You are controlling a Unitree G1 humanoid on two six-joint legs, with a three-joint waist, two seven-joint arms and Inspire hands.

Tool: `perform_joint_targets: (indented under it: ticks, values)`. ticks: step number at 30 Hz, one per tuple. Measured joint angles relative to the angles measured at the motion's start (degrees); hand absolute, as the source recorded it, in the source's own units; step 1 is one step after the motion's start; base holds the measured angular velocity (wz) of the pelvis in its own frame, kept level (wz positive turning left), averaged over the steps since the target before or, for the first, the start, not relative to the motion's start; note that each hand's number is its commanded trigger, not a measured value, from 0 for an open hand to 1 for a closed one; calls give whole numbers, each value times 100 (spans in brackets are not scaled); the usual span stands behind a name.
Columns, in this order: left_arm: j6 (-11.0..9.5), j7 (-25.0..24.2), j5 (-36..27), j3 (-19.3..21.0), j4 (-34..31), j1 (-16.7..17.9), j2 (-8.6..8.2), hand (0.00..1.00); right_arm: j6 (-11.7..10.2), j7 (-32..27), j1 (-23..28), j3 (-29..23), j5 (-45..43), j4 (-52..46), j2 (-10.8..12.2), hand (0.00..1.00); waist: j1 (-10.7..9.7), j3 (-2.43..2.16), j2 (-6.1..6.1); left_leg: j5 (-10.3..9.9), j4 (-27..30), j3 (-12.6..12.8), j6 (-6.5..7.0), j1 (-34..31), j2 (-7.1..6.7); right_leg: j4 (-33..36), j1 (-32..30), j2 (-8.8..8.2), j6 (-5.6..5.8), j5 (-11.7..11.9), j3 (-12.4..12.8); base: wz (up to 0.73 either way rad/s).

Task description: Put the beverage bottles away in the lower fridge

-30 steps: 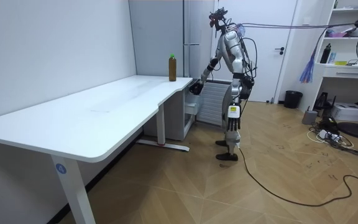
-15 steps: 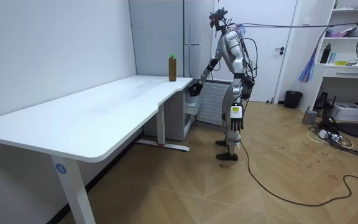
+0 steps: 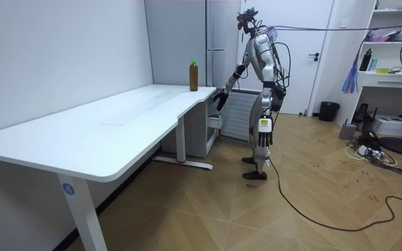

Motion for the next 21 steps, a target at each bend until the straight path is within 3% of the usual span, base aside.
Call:
perform_joint_targets:
  ticks: [7,12,21]
  values:
    - [4,2,-33,1,0,-11,-3,0,0,3,22,-2,-119,154,-1,0,-4,31,79,-3,-76,-3,0,250,19,-113,281,52,12,-1,-4,2]
    - [-25,-43,-33,143,0,-72,0,0,2,34,148,2,-404,154,1,0,6,21,124,-2,-203,12,0,535,18,-176,532,59,29,-28,0,0]
    - [-170,-54,-45,371,-7,-121,-9,0,51,756,670,56,-672,173,1,0,-39,-6,151,-34,-214,127,-10,1049,20,-424,1175,83,78,-34,-22,1]
